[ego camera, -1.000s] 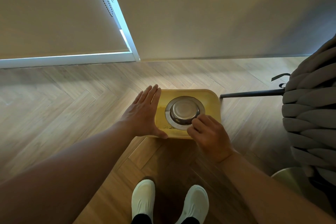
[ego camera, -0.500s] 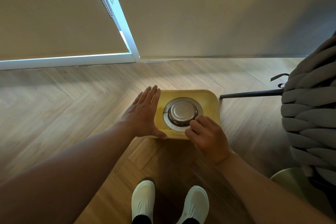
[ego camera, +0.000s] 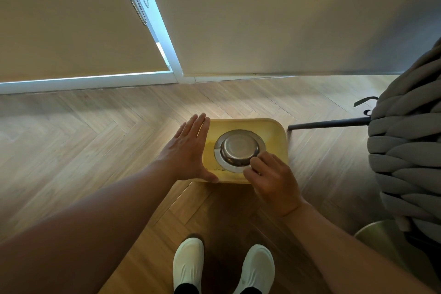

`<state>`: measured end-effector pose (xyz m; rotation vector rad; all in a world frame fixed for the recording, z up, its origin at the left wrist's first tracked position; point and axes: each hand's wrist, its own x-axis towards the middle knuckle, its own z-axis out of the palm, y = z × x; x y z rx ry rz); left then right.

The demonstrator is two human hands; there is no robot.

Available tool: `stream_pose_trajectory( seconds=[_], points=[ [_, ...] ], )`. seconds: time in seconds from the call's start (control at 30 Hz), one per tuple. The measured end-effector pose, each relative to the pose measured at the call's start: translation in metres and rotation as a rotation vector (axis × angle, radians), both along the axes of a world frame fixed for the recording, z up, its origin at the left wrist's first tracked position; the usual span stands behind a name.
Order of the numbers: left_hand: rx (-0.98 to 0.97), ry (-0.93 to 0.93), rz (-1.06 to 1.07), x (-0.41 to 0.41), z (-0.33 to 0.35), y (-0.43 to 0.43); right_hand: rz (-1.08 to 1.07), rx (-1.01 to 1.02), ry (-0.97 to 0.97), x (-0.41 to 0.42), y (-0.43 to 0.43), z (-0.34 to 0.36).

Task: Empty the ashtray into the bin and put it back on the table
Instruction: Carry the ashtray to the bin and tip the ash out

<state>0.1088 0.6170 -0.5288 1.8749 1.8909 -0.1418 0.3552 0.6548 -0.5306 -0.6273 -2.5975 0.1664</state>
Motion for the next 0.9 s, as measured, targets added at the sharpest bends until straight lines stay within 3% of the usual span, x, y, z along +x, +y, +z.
stream_pose_trajectory(
  seconds=[0.6, 0.9],
  points=[
    [0.003, -0.045, 0.051, 0.001, 0.006, 0.009, -0.357, -0.481, 0.079, 0.002, 0.004, 0.02],
    [0.012, -0.034, 0.042, -0.001, 0.008, 0.011, -0.772, -0.979, 0.24, 0.006, 0.015, 0.011]
  ],
)
